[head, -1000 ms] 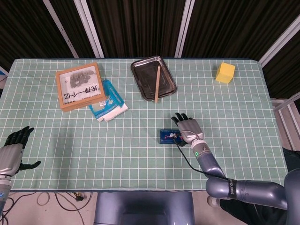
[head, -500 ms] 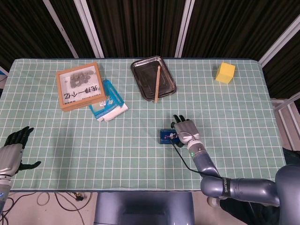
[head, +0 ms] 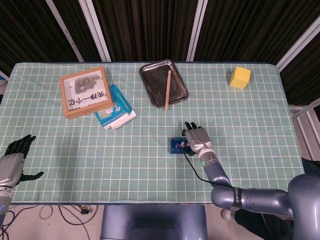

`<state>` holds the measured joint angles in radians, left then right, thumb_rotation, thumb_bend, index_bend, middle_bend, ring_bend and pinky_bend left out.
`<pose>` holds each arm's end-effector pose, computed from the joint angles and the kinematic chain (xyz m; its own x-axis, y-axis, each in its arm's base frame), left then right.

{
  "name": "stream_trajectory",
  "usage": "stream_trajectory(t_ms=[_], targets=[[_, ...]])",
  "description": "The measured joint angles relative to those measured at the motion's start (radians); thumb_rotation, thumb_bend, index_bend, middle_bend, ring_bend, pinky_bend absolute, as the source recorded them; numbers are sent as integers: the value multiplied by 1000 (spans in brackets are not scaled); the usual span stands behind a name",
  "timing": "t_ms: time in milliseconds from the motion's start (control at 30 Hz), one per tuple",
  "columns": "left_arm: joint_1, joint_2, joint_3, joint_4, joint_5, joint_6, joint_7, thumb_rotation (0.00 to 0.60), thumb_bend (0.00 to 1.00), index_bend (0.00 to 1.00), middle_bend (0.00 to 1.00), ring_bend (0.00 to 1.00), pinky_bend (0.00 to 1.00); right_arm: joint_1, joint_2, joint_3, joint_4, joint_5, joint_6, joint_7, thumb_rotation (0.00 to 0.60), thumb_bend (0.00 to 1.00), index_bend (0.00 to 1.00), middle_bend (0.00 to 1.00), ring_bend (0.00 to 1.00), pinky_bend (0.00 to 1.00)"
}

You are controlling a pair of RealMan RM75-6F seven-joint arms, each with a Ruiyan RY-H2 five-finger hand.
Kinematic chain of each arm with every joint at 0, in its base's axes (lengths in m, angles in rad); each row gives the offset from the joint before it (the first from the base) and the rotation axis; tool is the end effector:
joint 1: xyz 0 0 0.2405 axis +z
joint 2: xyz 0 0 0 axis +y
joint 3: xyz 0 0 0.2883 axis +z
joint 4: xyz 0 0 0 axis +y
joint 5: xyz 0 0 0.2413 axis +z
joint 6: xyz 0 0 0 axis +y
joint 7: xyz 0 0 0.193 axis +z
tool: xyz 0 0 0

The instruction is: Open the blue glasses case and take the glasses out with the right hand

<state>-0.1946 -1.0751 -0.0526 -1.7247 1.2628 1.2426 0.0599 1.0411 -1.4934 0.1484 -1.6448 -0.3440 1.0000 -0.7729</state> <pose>-0.3586 0.2644 0.1187 0.3340 0.2150 0.9177 0.9269 0.1017 -0.3611 -0.1304 -0.4342 -0.0703 0.5372 -0.4514 0.7125 -0.8396 -0.2052 0.5030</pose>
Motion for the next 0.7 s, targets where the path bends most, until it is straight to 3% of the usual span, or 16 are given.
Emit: stream_trajectory(t_ms=[700], targets=[[1, 2, -2, -1, 1, 3, -8, 600, 65, 0, 0, 0, 0, 24, -45, 0, 81, 21, -4, -9, 600, 382, 263, 18, 0, 235]])
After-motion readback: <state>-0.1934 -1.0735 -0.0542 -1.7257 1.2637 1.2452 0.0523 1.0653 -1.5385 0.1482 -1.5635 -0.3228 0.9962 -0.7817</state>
